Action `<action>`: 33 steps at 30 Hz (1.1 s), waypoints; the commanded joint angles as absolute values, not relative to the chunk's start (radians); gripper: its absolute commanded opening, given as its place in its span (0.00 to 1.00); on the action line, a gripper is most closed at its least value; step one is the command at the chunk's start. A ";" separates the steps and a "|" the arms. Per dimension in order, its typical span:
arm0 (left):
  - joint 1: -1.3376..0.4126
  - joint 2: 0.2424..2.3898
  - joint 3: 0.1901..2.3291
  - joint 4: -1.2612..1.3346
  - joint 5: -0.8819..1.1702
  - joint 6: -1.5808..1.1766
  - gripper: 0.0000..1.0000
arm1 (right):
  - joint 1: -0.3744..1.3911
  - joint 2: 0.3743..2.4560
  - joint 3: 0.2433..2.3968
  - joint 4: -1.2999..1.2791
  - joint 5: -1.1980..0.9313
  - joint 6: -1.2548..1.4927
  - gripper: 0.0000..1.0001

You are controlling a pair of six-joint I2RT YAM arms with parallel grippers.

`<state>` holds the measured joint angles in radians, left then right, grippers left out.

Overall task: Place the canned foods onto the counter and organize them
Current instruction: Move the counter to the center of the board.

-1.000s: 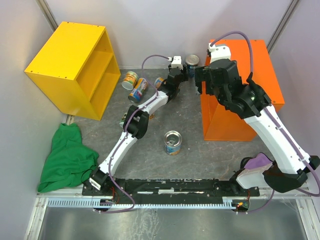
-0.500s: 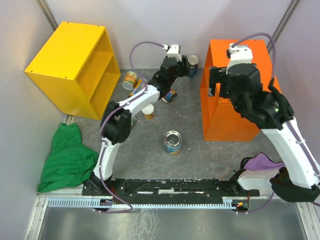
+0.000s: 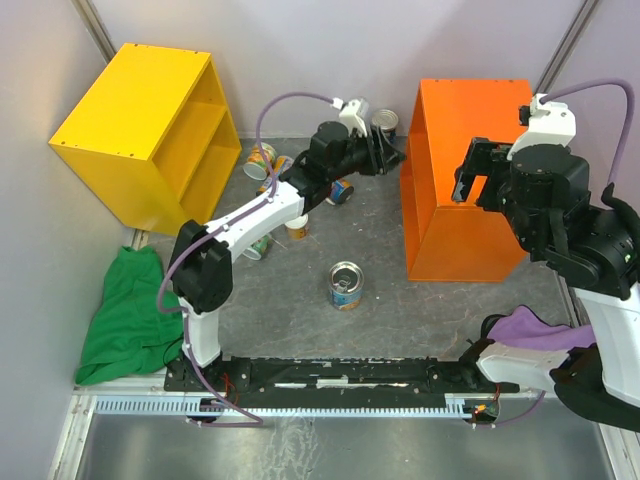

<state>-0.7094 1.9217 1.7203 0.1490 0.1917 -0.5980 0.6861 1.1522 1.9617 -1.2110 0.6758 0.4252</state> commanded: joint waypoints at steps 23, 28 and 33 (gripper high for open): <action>-0.758 2.123 1.640 0.351 0.463 -0.987 0.54 | 0.685 1.183 2.015 -1.314 0.677 0.558 0.91; -0.762 2.157 1.645 0.434 0.453 -1.048 0.50 | 0.685 1.183 2.011 -1.308 0.677 0.555 0.91; -0.765 2.214 1.679 0.507 0.482 -1.123 0.26 | 0.685 1.184 2.013 -1.294 0.679 0.544 0.91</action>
<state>-0.7570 2.1670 1.6188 0.3843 0.4488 -1.0245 0.6861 1.1831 1.9800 -1.3140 0.6727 0.5457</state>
